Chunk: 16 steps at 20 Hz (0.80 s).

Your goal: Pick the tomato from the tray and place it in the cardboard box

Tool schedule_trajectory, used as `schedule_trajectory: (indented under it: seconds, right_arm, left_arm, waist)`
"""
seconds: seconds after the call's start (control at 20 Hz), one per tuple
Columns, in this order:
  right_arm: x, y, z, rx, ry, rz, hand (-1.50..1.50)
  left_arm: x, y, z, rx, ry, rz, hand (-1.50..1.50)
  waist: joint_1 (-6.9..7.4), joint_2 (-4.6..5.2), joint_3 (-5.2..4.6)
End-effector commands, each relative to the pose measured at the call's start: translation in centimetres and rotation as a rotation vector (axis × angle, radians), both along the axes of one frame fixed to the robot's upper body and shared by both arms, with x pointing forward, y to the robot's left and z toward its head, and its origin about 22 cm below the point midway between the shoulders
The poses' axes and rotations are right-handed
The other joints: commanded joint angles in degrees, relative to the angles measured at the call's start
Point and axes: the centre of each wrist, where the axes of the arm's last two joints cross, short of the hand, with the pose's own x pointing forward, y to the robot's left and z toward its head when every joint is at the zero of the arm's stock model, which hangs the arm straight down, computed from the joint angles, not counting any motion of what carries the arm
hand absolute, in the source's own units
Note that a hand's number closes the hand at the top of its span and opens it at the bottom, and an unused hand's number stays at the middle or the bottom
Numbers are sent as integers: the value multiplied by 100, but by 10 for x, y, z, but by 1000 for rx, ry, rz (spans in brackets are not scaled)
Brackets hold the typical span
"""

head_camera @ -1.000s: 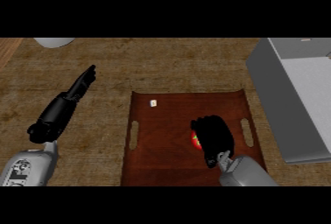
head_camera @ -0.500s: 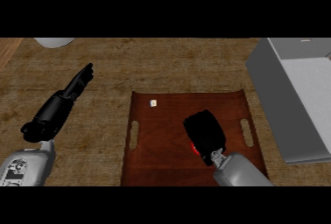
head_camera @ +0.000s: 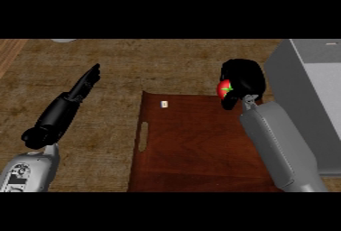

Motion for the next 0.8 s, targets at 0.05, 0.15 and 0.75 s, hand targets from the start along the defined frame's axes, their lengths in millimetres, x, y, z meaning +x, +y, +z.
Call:
schedule_trajectory:
  seconds: [0.05, 0.15, 0.75]
  right_arm:
    - [51, -18, 44, -9, -128, -129, 150]
    - [61, -22, 56, -65, -178, -141, 150]
    - [84, -75, 140, 144, -511, -620, 150]
  left_arm:
    - [15, -7, 5, 4, 3, 4, 0]
    - [3, -8, -6, 12, 3, -22, 0]
    - [6, 4, -9, 10, 13, 11, 0]
  waist:
    - [62, 30, -5]
    - [39, -28, -7]
    - [-113, -58, -10]
